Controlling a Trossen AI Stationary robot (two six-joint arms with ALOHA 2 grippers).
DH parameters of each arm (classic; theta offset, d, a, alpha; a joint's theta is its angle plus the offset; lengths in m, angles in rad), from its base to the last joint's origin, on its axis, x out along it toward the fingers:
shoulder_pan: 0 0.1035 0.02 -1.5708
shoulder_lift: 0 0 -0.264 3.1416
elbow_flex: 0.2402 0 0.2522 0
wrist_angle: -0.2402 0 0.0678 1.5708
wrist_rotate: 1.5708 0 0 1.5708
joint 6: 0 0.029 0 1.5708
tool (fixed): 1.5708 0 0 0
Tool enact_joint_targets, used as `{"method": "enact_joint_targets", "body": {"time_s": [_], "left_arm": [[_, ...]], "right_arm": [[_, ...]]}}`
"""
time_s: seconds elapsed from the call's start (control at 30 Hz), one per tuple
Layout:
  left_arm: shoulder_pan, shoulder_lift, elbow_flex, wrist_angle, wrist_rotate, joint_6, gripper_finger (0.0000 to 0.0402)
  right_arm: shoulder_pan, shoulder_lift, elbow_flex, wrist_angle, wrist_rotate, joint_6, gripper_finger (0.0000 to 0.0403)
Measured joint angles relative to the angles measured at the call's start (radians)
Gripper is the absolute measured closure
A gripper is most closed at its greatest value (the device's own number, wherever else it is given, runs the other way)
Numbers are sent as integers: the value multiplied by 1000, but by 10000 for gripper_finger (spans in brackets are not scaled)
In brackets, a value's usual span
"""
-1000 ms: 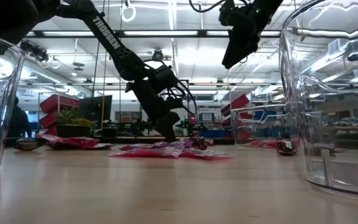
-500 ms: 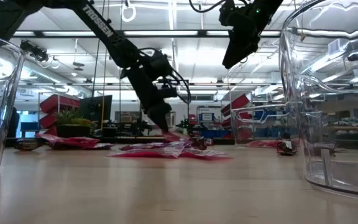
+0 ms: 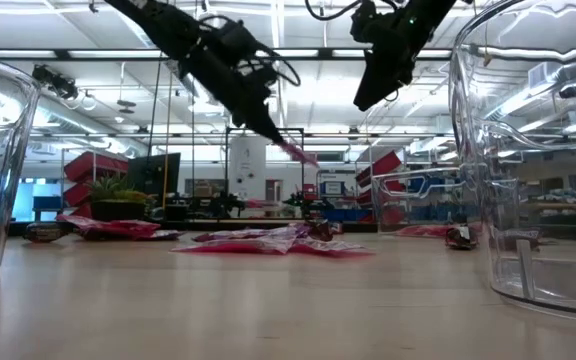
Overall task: Sort candy
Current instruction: Put the red candy into the top transparent bin
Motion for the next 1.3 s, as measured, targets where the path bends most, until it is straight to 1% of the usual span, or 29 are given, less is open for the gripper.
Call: {"method": "enact_joint_targets", "body": {"time_s": [0.07, 0.17, 0.3, 0.37, 0.5, 0.57, 0.63, 0.73, 0.83, 0.93, 1.03, 1.13, 1.23, 1.3], "left_arm": [[-14, -21, 0, -4, 29, 30, 401], [-38, -44, 0, -12, 61, 62, 401], [-78, -65, 0, -15, 96, 128, 401], [-94, -76, 0, -15, 102, 149, 401], [-116, -88, 0, -11, 159, 152, 401], [-127, -92, 0, -1, 168, 156, 401], [-135, -91, 1, -5, 172, 161, 401], [-153, -90, 1, -7, 171, 191, 401], [-179, -90, 1, -7, 170, 220, 401], [-200, -90, 1, -6, 169, 249, 401], [-218, -90, 1, -5, 147, 279, 401], [-236, -90, 1, 0, 118, 303, 401], [-241, -90, 1, -3, 92, 313, 401], [-241, -90, 1, -5, 87, 313, 401]], "right_arm": [[0, 0, -21, 44, -1, -8, 214], [1, 0, -69, 160, -4, -12, 210], [8, 0, -129, 280, 2, -53, 192], [24, 0, -138, 303, 47, -116, 179], [80, 9, -143, 330, 213, -281, 149], [105, 9, -144, 341, 278, -338, 134], [122, 9, -143, 358, 299, -358, 121], [131, 9, -143, 366, 296, -395, 107], [126, 9, -143, 366, 226, -398, 101], [108, 9, -140, 361, 101, -372, 101], [86, 9, -137, 346, -37, -319, 107], [64, 9, -137, 331, -143, -259, 112], [50, 9, -136, 313, -224, -207, 126], [49, 9, -136, 299, -236, -176, 150]]}}
